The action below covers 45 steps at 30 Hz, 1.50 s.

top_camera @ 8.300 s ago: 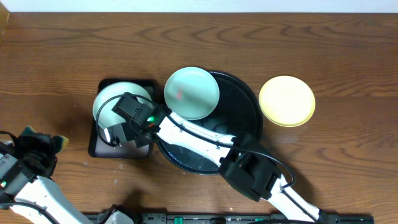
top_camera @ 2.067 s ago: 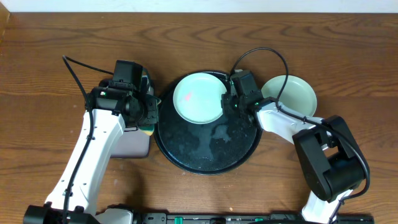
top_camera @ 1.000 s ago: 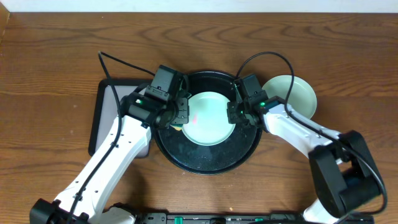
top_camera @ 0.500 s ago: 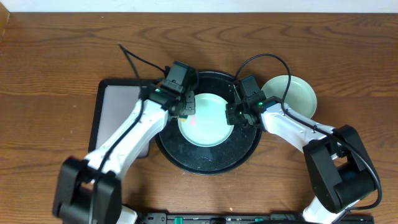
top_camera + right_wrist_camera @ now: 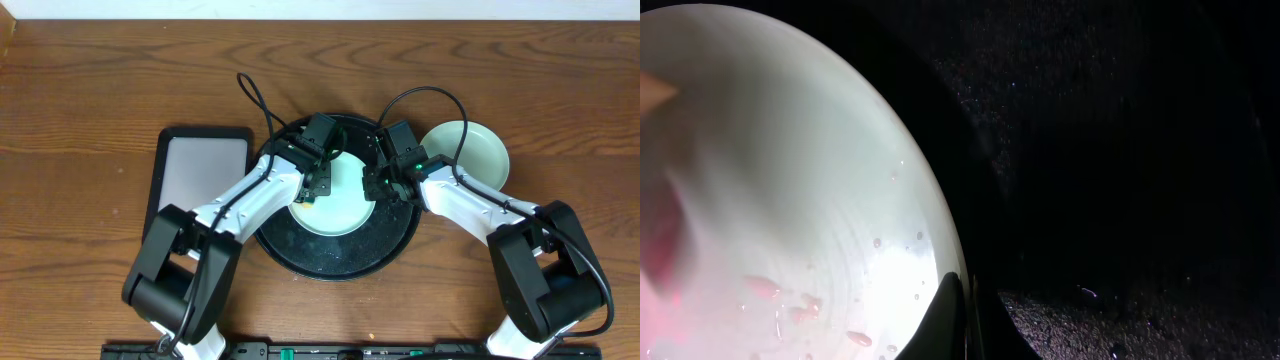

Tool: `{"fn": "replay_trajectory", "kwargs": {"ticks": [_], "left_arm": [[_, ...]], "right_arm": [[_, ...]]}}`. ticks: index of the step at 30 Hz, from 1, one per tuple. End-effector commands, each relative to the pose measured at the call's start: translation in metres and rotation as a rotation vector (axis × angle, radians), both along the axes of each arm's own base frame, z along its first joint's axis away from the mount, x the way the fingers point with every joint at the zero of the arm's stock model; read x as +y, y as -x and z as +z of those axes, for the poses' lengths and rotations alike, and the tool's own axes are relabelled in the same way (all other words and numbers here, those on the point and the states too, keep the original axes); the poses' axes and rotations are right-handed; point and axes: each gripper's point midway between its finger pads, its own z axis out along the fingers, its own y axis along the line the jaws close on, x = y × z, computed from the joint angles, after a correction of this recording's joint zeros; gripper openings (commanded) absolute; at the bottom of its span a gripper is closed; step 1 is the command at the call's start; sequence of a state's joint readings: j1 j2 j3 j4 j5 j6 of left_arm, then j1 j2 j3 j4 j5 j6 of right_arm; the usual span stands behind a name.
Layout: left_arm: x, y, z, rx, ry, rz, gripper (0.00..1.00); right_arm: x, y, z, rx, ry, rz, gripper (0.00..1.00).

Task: Clean dirty plates on tray and stack at the side
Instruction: 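Scrub the green plate's pink mark with the sponge in the left gripper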

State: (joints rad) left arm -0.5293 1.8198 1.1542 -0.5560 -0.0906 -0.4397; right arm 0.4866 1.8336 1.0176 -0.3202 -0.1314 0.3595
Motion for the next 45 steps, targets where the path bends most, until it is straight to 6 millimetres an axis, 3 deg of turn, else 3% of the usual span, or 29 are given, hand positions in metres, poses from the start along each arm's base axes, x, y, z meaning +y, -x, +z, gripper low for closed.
{"fn": "replay_trajectory", "kwargs": {"ticks": [1, 7, 12, 22, 27, 33, 37, 40, 45], "left_arm": [[0.010, 0.000, -0.012, 0.006, -0.055, 0.042, 0.07], [0.008, 0.010, -0.036, 0.078, -0.047, 0.056, 0.07], [-0.005, 0.026, -0.059, 0.185, 0.020, 0.034, 0.08], [-0.042, 0.049, -0.059, 0.319, 0.226, -0.032, 0.08], [-0.050, 0.036, -0.030, 0.238, 0.268, -0.089, 0.07], [-0.059, 0.018, 0.053, 0.026, 0.372, -0.127, 0.07], [-0.047, 0.013, 0.092, -0.097, 0.353, -0.114, 0.07], [-0.032, 0.013, 0.095, -0.120, 0.286, -0.083, 0.07], [-0.015, 0.018, 0.069, -0.082, 0.190, -0.051, 0.07]], "right_arm": [[0.009, 0.010, -0.008, 0.044, -0.023, 0.024, 0.01], [0.009, 0.010, -0.008, 0.044, -0.023, 0.024, 0.01], [0.009, 0.010, -0.008, 0.044, -0.023, 0.024, 0.01], [0.009, 0.010, -0.008, 0.043, -0.023, 0.024, 0.01], [0.009, 0.010, -0.008, 0.043, -0.024, 0.024, 0.01], [0.009, 0.010, -0.008, 0.043, -0.024, 0.024, 0.01], [0.009, 0.010, -0.008, 0.043, -0.024, 0.024, 0.01], [0.009, 0.010, -0.008, 0.043, -0.024, 0.024, 0.01], [0.008, 0.009, -0.008, 0.043, -0.024, 0.024, 0.01]]}}
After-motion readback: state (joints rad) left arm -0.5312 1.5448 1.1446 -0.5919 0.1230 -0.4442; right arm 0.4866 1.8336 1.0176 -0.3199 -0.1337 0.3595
